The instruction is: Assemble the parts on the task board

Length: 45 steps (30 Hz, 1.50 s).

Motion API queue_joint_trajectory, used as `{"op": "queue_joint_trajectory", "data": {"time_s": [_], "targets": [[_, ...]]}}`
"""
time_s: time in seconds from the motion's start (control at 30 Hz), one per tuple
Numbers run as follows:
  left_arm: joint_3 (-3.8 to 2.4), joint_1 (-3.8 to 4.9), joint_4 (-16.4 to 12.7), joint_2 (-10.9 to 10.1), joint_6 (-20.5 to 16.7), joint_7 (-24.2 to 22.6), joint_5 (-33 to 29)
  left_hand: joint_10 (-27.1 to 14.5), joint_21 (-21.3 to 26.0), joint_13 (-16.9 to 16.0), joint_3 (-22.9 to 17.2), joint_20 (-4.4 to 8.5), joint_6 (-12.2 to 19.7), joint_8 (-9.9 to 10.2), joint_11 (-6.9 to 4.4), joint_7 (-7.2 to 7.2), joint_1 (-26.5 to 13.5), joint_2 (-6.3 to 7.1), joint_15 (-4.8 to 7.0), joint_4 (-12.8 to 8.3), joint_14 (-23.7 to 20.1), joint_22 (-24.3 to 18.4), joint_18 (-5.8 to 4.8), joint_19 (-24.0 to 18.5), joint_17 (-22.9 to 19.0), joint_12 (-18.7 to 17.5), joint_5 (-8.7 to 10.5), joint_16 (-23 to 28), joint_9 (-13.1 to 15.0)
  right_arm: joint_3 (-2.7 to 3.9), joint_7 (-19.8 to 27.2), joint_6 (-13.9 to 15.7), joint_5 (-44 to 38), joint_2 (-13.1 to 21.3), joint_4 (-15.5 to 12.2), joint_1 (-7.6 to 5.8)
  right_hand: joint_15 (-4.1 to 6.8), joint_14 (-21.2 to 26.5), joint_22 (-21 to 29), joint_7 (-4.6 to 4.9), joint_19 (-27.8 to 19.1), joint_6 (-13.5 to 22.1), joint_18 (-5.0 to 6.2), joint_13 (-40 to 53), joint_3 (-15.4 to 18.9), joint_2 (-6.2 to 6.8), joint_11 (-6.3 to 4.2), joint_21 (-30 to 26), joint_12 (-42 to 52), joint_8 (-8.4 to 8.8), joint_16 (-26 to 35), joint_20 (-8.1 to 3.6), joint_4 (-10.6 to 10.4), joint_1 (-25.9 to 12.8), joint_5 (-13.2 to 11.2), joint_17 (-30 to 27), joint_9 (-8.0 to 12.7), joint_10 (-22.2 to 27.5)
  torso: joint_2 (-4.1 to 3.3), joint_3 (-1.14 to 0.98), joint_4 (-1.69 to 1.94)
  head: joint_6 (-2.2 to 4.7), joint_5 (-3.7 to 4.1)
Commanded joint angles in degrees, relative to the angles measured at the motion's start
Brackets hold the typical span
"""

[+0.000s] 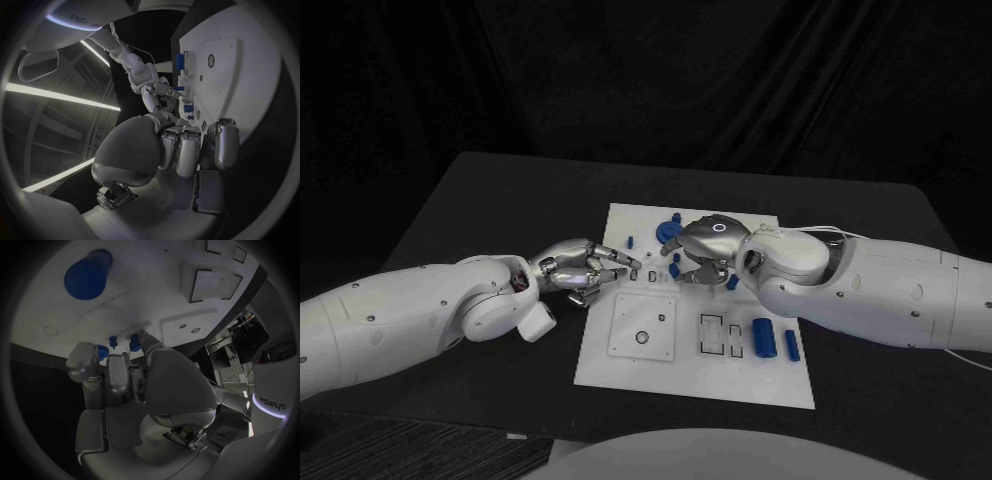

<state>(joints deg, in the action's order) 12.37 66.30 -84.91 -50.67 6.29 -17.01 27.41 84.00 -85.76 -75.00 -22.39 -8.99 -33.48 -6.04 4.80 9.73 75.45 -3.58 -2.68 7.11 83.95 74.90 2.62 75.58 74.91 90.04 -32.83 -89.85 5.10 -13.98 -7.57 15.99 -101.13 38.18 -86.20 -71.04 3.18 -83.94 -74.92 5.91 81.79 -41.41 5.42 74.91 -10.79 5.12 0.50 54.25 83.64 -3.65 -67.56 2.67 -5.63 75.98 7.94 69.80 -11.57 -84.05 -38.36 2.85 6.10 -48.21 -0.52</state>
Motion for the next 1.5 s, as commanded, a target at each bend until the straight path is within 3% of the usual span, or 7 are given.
{"op": "queue_joint_trajectory", "data": {"time_s": [0.03,0.23,0.33,0.5,0.63,1.03,1.5], "targets": [[-0.04,-0.06,-0.46,-0.23,-0.56,-0.93,-0.27,6.0,0.32,-15.0,-0.08,-0.09,-0.3,-0.15,0.31,-0.16,-1.16,-0.11,-0.26,0.29,6.05,6.17,0.33,-0.52,15.09,-0.04,0.51,-0.15,0.01,0.03,1.76,8.0,-0.5,1.17,-1.52,-0.27,0.59,-1.4,-6.7,-0.49,-0.73,-0.81,0.75,9.23,0.67,0.23,-0.68,-1.72,-0.58,-0.19,1.03,-0.02,-0.53,-0.41,-0.35,-0.76,0.18,-1.5,0.03,0.0,0.0,0.51,0.14],[-0.05,-0.04,-1.15,-0.88,-2.5,-0.87,-0.27,6.0,0.57,-15.0,1.69,-0.18,-0.91,-0.07,0.17,-0.4,-3.39,-0.12,-0.22,2.56,6.05,6.21,0.4,-0.64,15.09,-0.04,4.34,-0.15,-0.03,0.03,2.5,14.04,-0.49,4.28,-5.0,-2.12,0.71,-1.19,-6.53,-0.7,-1.04,0.18,0.82,9.24,2.29,0.61,-0.84,-2.89,-0.57,0.03,1.3,-0.15,-3.5,-1.93,-2.83,-0.83,1.51,-1.47,0.19,-0.14,-0.04,0.94,0.11],[-0.06,0.03,-2.03,-1.37,-6.25,0.13,-0.27,6.0,0.9,-15.0,5.58,-0.4,-4.53,-1.03,0.41,-0.17,-4.94,1.49,-0.28,4.8,6.05,6.03,0.46,-0.92,15.09,-0.04,17.61,-0.15,0.51,0.03,2.2,16.29,0.68,6.87,-7.51,-3.6,0.63,-1.03,-6.44,-0.54,-1.2,1.54,0.88,9.08,2.68,0.76,-0.73,-3.57,-0.75,0.17,1.73,-0.11,-4.79,-2.32,-3.27,-1.14,2.19,-1.34,0.48,-0.26,-0.06,1.36,0.15],[-0.07,1.06,-3.38,-2.21,-11.54,3.75,1.8,6.0,1.85,-15.0,16.27,-0.89,-7.13,-1.82,1.29,0.88,-11.23,7.1,-0.83,9.49,6.05,5.02,0.83,-2.01,15.09,-0.04,29.89,-0.15,0.83,0.01,2.26,18.81,4.48,11.07,-10.47,-5.79,0.42,-0.78,-6.3,-0.19,-1.51,2.08,0.97,8.89,2.53,0.19,-0.47,-4.54,-0.99,0.14,2.03,0.04,-5.7,-2.08,-2.9,-1.31,2.65,-1.13,1.16,-0.42,-0.41,1.9,0.91],[-0.08,3.29,-4.43,-2.35,-14.2,9.12,3.63,6.0,3.26,-15.0,19.58,-1.34,-8.29,-2.39,1.9,1.37,-12.57,5.47,-1.41,9.24,6.05,3.26,1.44,-4.37,15.09,-0.04,29.75,-0.15,1.0,-0.02,4.44,21.4,8.11,14.79,-12.18,-6.94,0.12,-0.75,-6.35,0.26,-1.55,-2.22,0.98,8.92,2.14,-1.07,-0.1,-4.9,-0.95,-0.78,1.83,0.29,-6.11,-1.14,-1.51,-1.07,2.19,-1.07,1.77,-0.61,-0.65,2.22,1.11],[-0.08,12.12,-3.55,1.18,-4.52,35.16,4.85,5.84,5.5,-14.9,27.47,-0.73,-16.09,-10.91,0.78,-0.69,-15.18,0.76,-0.5,9.47,6.05,1.65,2.1,-5.71,15.09,-0.13,27.97,-0.15,5.62,-0.21,7.32,23.51,10.56,19.49,-11.86,-7.46,0.27,-1.39,-7.04,0.15,-0.58,-6.94,0.64,9.8,2.05,-3.18,-0.24,-2.63,0.22,-2.47,0.07,0.22,-7.24,-0.44,0.07,0.44,1.35,-1.83,4.2,-2.45,-1.97,1.54,0.34],[-0.08,14.94,4.92,10.21,5.97,55.8,4.96,6.0,5.91,-15.0,33.8,2.13,-17.06,-25.0,-2.24,-4.04,-15.65,-3.51,2.38,8.78,6.05,3.09,1.76,-3.37,15.09,-0.04,29.88,-0.15,26.01,-0.25,9.37,27.96,10.75,20.27,-10.31,-4.4,0.08,-1.67,-7.14,0.57,-0.28,-7.29,0.58,9.77,1.9,-3.44,0.08,-2.34,0.24,-2.1,-0.38,0.3,-7.28,0.54,2.58,0.82,1.27,-1.85,6.3,-4.86,-4.47,0.0,-1.38]]}}
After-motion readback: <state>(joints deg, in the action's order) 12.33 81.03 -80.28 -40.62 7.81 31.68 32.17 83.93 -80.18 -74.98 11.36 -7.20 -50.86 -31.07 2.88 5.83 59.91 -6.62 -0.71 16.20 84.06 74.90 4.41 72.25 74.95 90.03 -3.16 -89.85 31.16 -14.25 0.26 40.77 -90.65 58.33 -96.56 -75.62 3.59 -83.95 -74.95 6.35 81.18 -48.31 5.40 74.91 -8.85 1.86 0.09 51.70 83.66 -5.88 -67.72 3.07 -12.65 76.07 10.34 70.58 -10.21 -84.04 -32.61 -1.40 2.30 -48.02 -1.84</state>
